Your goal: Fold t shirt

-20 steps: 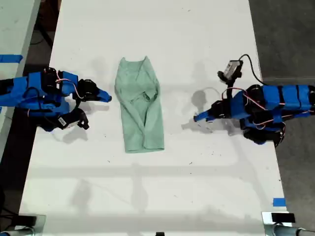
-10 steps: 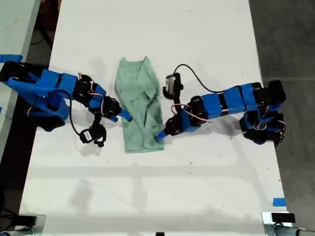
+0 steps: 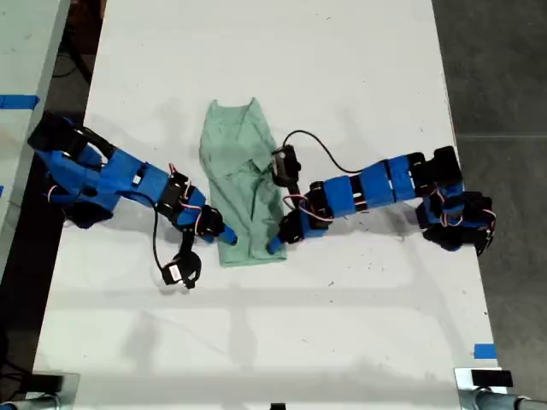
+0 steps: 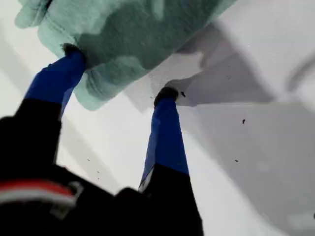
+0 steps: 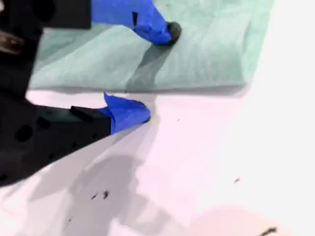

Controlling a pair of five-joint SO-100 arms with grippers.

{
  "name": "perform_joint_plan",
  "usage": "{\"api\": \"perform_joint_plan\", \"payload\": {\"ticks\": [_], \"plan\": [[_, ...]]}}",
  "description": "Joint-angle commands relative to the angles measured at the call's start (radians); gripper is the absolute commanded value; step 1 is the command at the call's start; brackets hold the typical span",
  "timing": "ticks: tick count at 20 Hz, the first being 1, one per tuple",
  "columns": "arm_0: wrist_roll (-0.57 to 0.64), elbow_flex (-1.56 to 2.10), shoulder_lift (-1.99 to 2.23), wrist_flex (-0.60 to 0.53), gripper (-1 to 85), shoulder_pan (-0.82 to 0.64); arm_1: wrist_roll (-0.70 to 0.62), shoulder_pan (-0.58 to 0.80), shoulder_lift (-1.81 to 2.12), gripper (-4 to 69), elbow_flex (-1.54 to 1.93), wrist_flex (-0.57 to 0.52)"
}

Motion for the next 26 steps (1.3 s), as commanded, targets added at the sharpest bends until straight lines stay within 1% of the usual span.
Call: {"api": "perform_joint_plan", "payload": {"ticks": [1, 2, 6, 7, 8, 9, 12, 14, 15, 17, 19, 21, 23, 26], "plan": [[-0.008, -0.161, -0.114, -0.018, 9.8, 0.034, -0.025, 0.023, -0.015, 29.9, -0.100, -0.031], [-0.003, -0.196, -0.153, -0.020, 0.4, 0.035, -0.025, 0.023, -0.029, 30.0, -0.103, -0.037], [0.034, -0.293, -0.227, -0.011, -0.3, 0.049, -0.023, 0.023, -0.051, 29.7, -0.109, -0.063], [0.037, -0.302, -0.232, -0.002, -0.3, 0.049, -0.028, 0.020, -0.054, 26.3, -0.115, -0.075], [0.038, -0.304, -0.230, 0.003, -0.3, 0.048, -0.026, 0.017, -0.071, 4.6, -0.141, -0.072], [0.040, -0.304, -0.229, 0.008, -0.3, 0.046, -0.031, 0.008, -0.087, -0.9, -0.169, -0.072], [0.054, -0.324, -0.215, 0.038, -0.3, 0.057, -0.018, -0.061, -0.137, -0.9, -0.307, 0.000], [0.086, -0.394, -0.207, 0.095, -0.3, 0.086, -0.012, -0.133, -0.158, -0.9, -0.449, 0.074], [0.103, -0.453, -0.207, 0.138, -0.3, 0.107, -0.012, -0.166, -0.158, -0.9, -0.509, 0.095], [0.126, -0.604, -0.207, 0.249, -0.3, 0.147, -0.018, -0.213, -0.083, -0.9, -0.520, 0.092], [0.141, -0.779, -0.207, 0.397, -0.3, 0.167, -0.049, -0.222, -0.005, -0.8, -0.517, 0.095], [0.163, -0.920, -0.187, 0.551, -0.3, 0.138, -0.084, -0.181, 0.064, -0.8, -0.514, 0.144], [0.244, -0.917, -0.101, 0.603, -0.3, 0.046, -0.137, -0.100, 0.117, -0.8, -0.492, 0.175], [0.364, -0.914, -0.017, 0.673, -0.3, -0.135, -0.239, 0.040, 0.155, -0.8, -0.489, 0.196]]}}
